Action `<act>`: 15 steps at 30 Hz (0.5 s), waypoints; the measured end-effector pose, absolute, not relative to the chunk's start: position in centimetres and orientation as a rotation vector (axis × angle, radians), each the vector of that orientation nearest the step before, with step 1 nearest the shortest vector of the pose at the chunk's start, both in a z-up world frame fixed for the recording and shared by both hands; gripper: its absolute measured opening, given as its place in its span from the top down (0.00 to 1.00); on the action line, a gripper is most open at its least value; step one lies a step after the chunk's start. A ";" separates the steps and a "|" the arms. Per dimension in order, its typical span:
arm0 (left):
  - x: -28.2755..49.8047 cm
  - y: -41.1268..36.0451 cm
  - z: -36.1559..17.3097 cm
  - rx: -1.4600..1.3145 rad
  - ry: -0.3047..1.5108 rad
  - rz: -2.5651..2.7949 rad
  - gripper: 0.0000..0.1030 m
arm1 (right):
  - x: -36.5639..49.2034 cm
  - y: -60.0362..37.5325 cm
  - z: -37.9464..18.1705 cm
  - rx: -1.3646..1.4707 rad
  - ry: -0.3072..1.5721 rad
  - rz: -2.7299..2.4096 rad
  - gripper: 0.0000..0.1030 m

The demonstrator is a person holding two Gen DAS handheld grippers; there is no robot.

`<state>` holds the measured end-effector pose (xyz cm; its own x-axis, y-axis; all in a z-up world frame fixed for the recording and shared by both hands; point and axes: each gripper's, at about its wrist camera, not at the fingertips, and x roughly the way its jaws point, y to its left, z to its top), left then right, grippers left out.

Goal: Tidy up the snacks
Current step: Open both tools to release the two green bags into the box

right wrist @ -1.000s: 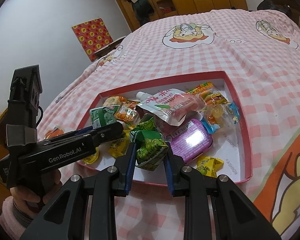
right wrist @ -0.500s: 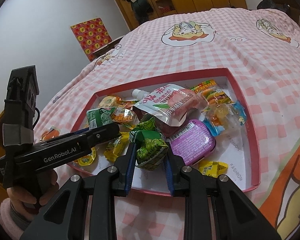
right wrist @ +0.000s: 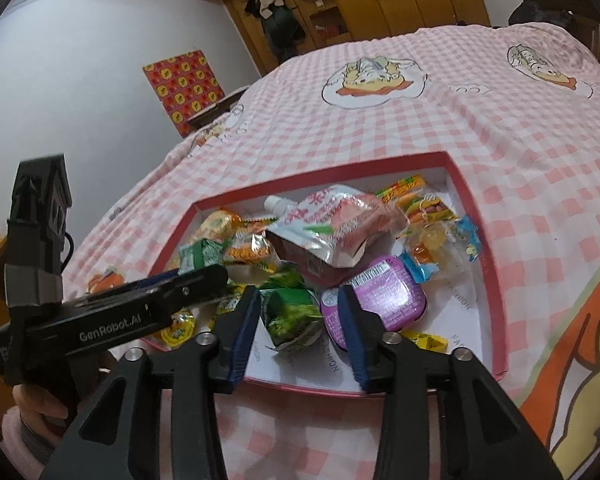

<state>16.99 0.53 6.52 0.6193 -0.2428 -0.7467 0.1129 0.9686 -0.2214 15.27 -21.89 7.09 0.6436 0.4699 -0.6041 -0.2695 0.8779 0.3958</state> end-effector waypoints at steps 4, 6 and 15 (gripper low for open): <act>15.9 0.4 7.5 -0.134 0.857 -0.185 0.34 | 14.7 -22.1 7.8 0.284 0.742 0.430 0.52; 15.3 0.4 8.0 -0.131 0.844 -0.187 0.31 | 14.4 -22.1 8.0 0.280 0.741 0.426 0.50; 12.3 0.5 9.1 -0.112 0.813 -0.151 0.18 | 12.4 -22.1 8.3 0.267 0.742 0.433 0.44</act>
